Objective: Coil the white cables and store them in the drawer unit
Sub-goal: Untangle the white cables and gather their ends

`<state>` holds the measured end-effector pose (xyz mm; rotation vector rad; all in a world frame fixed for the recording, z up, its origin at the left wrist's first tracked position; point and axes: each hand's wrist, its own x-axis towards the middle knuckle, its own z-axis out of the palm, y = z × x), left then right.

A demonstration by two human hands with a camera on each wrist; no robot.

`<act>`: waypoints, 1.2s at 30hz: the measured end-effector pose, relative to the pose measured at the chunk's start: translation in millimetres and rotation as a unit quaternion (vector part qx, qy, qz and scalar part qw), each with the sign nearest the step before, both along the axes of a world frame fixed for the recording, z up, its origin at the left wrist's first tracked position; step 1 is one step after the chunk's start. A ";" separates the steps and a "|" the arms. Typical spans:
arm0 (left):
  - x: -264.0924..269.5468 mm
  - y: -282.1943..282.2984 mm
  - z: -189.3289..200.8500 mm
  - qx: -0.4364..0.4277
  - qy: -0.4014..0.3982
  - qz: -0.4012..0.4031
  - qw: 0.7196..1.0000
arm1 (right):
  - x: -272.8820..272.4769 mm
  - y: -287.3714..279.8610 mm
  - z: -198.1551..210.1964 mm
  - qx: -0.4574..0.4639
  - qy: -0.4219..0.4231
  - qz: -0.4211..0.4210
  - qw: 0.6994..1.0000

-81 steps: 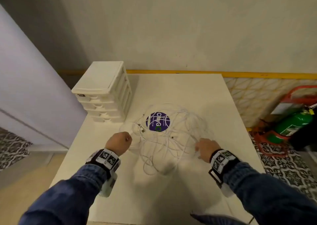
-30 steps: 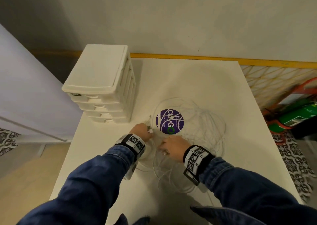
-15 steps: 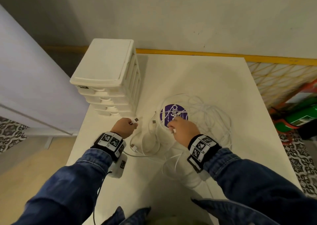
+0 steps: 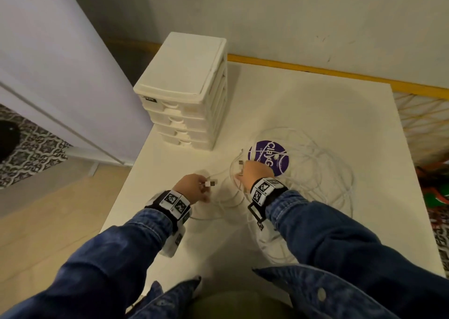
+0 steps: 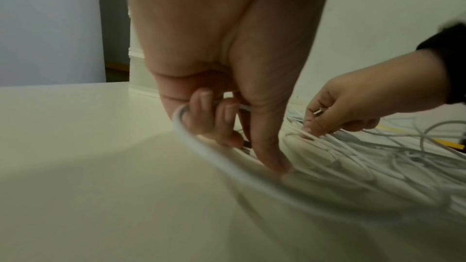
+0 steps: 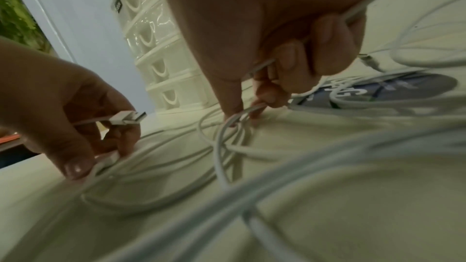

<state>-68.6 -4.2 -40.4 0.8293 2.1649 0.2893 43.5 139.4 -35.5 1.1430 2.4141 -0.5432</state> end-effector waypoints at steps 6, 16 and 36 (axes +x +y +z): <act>2.7 5.3 0.6 0.040 0.041 -0.003 0.998 | 8.9 0.5 -4.1 0.002 0.012 -0.017 1.000; -1.1 0.4 -4.2 0.030 0.059 -0.015 0.998 | 15.8 2.4 -3.1 0.029 0.025 -0.050 0.998; -23.9 28.4 61.3 0.348 0.034 0.091 0.932 | 51.7 19.5 2.4 -0.033 0.067 -0.120 0.990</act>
